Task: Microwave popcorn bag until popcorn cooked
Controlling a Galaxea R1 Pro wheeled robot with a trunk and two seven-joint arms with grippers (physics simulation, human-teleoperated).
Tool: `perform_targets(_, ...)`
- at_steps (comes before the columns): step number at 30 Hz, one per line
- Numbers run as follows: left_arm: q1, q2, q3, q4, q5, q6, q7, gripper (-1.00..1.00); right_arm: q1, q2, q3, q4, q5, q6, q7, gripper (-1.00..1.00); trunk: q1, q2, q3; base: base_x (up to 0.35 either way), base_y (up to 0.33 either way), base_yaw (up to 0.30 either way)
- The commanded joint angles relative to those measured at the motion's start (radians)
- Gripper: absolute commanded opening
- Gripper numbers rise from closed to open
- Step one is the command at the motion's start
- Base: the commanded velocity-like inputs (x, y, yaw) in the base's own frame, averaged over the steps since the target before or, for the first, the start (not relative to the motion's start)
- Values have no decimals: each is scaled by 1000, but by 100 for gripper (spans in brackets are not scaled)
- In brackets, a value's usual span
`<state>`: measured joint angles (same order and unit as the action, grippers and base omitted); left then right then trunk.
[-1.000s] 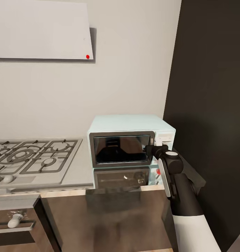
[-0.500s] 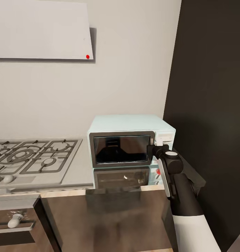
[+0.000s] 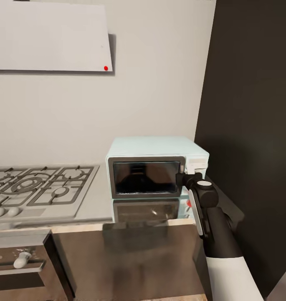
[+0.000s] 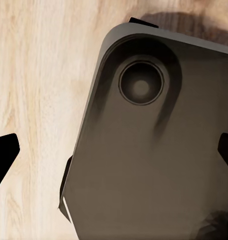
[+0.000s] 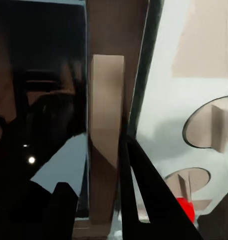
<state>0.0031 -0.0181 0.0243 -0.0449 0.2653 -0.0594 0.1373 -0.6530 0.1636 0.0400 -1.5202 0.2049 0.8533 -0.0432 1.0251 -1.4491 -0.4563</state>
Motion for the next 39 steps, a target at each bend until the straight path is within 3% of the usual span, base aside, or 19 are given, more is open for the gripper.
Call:
perform_targets(1,0,0,1,-1,3,-2,2,100,0,1,3,0,-55,3,0,-100,0,-1,-1,-156,84,0)
perform_targets(39,0,-2,2,-1,3,-2,2,100,0,-1,0,2,-45,3,3,-100,0,-1,-1,-138,25,0)
